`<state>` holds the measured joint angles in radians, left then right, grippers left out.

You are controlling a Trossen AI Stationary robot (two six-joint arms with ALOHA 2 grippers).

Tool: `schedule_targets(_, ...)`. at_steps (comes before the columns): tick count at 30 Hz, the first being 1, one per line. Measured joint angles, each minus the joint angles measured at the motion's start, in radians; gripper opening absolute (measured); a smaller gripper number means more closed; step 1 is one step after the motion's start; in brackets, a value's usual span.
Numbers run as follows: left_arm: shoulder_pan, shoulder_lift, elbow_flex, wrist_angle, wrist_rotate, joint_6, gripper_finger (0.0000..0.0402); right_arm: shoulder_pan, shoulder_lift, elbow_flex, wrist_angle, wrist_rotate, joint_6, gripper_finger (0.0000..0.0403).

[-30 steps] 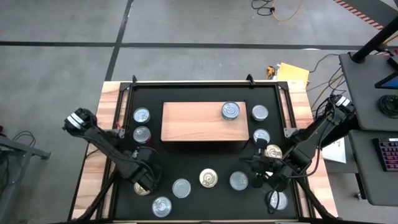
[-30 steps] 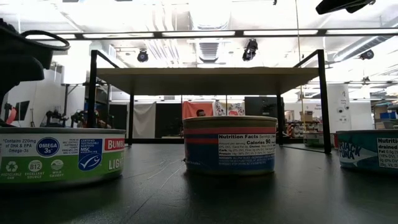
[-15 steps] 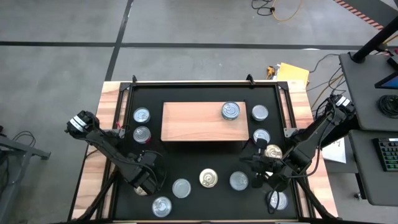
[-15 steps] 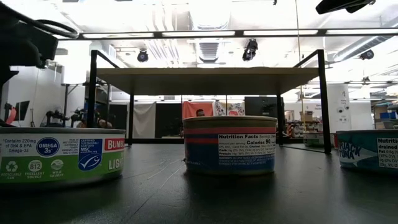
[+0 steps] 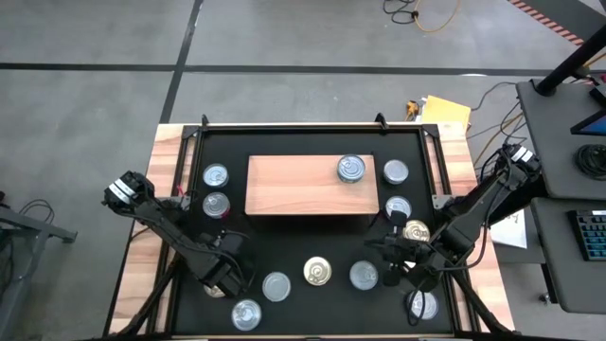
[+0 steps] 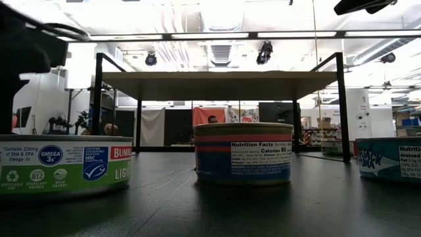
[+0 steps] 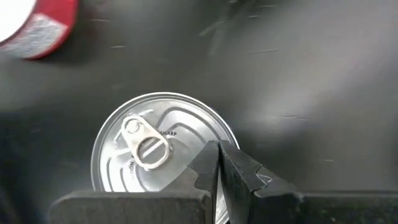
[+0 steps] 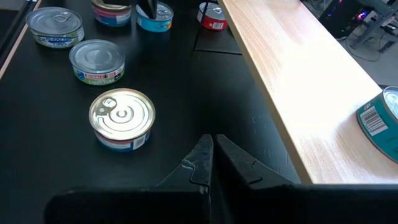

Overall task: Stack canned seafood by type on shelf
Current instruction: Put the light blue tuna can on the shelf

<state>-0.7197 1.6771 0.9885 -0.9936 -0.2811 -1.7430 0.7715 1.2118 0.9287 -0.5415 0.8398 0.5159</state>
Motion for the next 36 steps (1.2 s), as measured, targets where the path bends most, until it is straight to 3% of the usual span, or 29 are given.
schedule_targets(19, 0.007, 0.005, 0.013, 0.219, -0.066, 0.136, 0.0, 0.0, 0.0, 0.0, 0.0, 0.0, 0.006, 0.0009)
schedule_targets(36, 0.007, -0.005, 0.086, 0.199, -0.053, 0.251, 0.0, 0.0, 0.0, -0.012, 0.008, 0.0, 0.025, 0.0009)
